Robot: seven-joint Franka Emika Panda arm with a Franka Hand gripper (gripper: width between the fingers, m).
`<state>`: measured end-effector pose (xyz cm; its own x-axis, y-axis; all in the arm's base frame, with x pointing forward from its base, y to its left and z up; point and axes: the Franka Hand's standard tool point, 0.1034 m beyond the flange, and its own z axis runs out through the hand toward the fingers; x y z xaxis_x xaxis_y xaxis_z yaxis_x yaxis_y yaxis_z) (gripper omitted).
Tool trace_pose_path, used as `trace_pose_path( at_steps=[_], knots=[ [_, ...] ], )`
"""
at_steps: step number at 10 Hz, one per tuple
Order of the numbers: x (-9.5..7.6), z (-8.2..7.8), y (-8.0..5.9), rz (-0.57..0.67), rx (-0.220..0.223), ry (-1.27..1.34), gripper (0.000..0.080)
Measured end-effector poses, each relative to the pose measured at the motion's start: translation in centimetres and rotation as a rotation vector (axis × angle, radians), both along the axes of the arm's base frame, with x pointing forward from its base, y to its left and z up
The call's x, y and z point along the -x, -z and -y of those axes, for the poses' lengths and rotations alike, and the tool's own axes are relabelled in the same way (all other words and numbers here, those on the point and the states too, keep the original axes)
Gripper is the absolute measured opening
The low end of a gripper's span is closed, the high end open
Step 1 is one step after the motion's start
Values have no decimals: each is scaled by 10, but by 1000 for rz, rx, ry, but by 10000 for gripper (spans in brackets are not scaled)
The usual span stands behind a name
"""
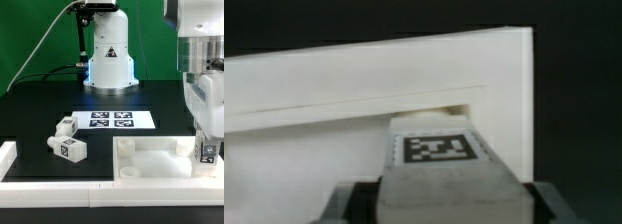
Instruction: Assemble one leg
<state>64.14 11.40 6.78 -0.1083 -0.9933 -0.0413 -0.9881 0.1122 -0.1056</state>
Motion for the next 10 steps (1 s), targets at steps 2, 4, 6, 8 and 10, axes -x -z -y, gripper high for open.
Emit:
trace_pose_path(
  at_steps=[2,4,6,8,10],
  knots=[
    [0,0,1,1,7,-60,454],
    [1,-6,2,13,50,-435,608],
    [2,-7,3,19,75,-699,637],
    [2,-6,3,21,91,-818,649],
    [1,-4,2,18,125,-1034,649]
  ],
)
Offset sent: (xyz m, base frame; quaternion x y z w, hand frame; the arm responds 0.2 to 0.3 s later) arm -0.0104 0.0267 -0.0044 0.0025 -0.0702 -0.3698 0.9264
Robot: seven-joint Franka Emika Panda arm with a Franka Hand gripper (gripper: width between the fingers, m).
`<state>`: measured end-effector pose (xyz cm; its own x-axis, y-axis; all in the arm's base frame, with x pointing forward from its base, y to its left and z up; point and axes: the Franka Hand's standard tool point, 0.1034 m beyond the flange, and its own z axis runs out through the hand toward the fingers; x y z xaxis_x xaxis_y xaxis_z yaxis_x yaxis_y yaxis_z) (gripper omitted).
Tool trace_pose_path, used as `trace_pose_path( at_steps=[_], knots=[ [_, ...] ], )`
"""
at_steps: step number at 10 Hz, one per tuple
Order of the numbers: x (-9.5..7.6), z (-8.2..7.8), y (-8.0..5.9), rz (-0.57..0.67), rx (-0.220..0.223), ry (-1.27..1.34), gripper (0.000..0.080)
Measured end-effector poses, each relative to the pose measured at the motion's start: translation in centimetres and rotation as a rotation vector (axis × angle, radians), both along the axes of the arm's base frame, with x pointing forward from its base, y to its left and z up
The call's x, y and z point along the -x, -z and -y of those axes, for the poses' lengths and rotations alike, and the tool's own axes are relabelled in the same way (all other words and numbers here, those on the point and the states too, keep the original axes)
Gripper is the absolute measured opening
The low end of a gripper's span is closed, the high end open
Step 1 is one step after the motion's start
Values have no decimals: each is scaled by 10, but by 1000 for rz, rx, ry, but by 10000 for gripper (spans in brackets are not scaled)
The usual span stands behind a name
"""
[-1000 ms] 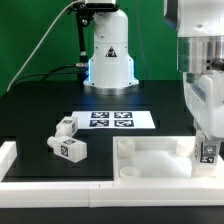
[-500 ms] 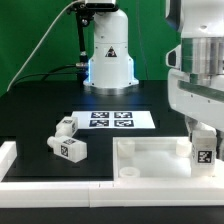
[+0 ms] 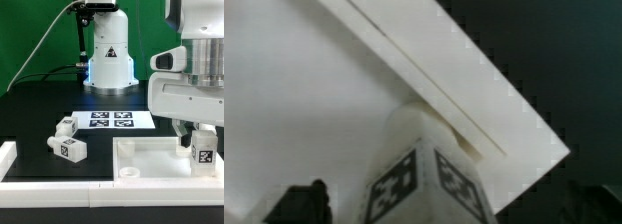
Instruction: Assemble one leg
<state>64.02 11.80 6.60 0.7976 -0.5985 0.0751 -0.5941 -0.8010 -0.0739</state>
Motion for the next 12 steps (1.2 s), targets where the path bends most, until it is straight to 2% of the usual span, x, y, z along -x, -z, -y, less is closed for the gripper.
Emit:
trace_pose_path(
  at_steps=[1,3,4,5,6,7,8,9,10,12],
  knots=[
    [-2,0,-3,4,34,-173,649],
    [-4,6,-4,0,70,-496,649],
    [-4,7,-3,2,74,-502,649],
    [-4,7,-3,2,73,-484,649],
    [-4,8,-3,1,70,-454,515],
    [-4,8,-3,1,68,-440,515],
    [-4,7,-3,1,58,-363,368],
    [-4,7,-2,0,50,-284,284],
    [-4,8,-2,0,47,-255,284],
    [-3,8,-2,10,27,27,284]
  ],
)
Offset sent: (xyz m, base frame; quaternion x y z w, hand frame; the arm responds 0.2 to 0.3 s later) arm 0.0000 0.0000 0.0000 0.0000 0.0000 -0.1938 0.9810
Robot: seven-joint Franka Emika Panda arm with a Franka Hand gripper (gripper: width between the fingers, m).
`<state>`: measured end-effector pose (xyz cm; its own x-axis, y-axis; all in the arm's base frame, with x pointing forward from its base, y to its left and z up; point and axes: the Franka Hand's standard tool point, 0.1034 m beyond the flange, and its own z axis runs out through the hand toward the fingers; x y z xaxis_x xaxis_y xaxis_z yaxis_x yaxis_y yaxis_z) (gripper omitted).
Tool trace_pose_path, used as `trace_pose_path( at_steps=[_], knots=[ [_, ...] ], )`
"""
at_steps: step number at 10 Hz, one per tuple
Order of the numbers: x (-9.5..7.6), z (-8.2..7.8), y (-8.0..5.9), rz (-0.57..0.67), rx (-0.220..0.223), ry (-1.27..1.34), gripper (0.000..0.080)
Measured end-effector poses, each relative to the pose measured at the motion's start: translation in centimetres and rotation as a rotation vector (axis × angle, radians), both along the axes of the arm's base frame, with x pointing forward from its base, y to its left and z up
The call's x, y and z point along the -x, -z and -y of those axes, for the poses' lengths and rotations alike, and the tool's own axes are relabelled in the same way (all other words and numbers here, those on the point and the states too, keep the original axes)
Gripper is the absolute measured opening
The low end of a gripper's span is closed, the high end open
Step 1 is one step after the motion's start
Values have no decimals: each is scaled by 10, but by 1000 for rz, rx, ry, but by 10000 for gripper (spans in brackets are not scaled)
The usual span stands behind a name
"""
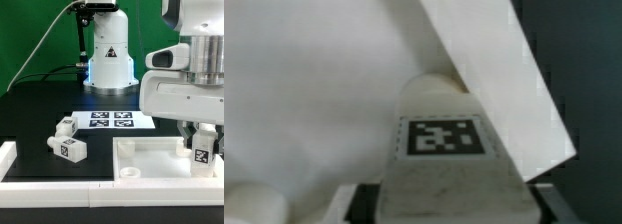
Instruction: Assemble one leg
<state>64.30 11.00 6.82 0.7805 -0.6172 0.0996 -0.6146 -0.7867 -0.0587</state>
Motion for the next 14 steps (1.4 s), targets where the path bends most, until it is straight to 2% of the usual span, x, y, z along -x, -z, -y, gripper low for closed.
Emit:
trace_pose_path(
  at_steps=[2,3,6,11,14],
  knots=[
    [0,1,0,5,-16,220,284],
    [1,3,0,4,-39,395,284],
    [3,0,0,-17,-148,899,284],
    [3,0,1,-16,-181,1217,284],
    [3,1,1,-16,-180,1225,290]
  ],
)
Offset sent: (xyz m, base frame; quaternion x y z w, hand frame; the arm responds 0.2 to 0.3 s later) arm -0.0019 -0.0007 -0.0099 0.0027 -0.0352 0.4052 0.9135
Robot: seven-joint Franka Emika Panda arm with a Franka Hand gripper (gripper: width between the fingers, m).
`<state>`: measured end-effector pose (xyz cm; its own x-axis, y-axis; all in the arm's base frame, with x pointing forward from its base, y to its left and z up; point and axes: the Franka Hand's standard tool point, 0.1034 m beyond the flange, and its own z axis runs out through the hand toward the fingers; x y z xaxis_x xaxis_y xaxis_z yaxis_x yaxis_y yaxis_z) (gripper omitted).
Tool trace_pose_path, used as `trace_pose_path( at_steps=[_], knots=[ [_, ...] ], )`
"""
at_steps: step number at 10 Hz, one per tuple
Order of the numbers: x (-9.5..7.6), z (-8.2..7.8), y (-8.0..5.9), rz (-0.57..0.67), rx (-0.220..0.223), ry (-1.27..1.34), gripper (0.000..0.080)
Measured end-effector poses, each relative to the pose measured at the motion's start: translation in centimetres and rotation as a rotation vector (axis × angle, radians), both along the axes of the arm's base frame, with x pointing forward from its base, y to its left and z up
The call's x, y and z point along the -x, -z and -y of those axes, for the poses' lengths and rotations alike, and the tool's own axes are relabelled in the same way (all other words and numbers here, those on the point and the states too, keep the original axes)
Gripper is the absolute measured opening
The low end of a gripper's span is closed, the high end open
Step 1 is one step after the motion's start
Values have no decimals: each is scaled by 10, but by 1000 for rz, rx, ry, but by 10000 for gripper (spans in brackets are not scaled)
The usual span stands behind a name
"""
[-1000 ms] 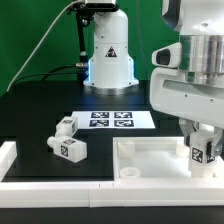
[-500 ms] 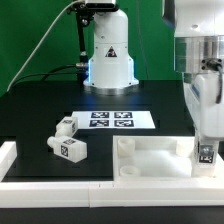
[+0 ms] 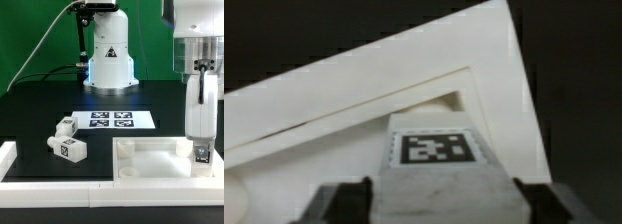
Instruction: Assemble one leg
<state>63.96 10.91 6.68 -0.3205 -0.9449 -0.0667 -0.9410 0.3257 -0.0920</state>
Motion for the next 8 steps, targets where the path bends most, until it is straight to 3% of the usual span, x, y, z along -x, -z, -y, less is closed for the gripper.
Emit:
trace_pose_path(
  at_steps=[1,2,3,7,8],
  knots=[
    [0,0,0,0,0,0,497],
    [0,0,0,2,2,-20,497],
    [-1,-2,-6,14,7,-103,616],
    [-8,-9,-59,59,-33,-147,648],
    [-7,-9,-55,59,-28,-148,649]
  ],
)
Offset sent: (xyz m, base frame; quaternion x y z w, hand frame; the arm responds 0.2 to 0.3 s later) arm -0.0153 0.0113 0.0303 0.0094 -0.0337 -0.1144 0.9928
